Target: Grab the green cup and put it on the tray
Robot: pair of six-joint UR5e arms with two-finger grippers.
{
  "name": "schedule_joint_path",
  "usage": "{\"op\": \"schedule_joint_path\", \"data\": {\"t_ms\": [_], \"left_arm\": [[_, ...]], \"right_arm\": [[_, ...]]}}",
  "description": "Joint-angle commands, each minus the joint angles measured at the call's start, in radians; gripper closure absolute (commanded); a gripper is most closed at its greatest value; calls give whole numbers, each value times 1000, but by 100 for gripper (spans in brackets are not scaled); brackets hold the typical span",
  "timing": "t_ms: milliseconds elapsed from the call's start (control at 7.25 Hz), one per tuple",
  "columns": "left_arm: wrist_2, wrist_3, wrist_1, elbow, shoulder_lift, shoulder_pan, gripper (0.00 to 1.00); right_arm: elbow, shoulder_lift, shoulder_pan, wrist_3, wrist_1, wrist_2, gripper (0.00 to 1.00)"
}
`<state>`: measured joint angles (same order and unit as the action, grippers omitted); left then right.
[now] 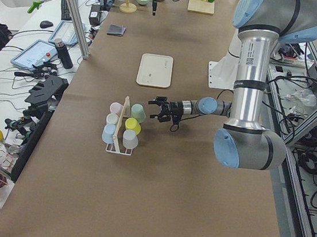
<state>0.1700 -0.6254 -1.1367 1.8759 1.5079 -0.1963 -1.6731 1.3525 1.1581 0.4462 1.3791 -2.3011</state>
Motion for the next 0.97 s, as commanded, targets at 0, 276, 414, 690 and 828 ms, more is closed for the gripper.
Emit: {"op": "schedule_joint_path", "data": {"t_ms": [0,276,414,690,828], "left_arm": [[2,0,0,-9,2,-11,2],[3,1,-2,-17,5,-15,2],[3,1,-3,-24,9,-15,2],[5,0,-3,-44,26,-25,2],[5,0,-5,-53,32,-28,2]], "right_arm": [[-25,205,223,-449,1,-50,0],[-51,365,342,-586,11,-57,0],[-103,437,436,-584,111,-55,0],[-139,430,485,-578,286,-41,0],[-134,428,488,-574,288,-12,0]]}}
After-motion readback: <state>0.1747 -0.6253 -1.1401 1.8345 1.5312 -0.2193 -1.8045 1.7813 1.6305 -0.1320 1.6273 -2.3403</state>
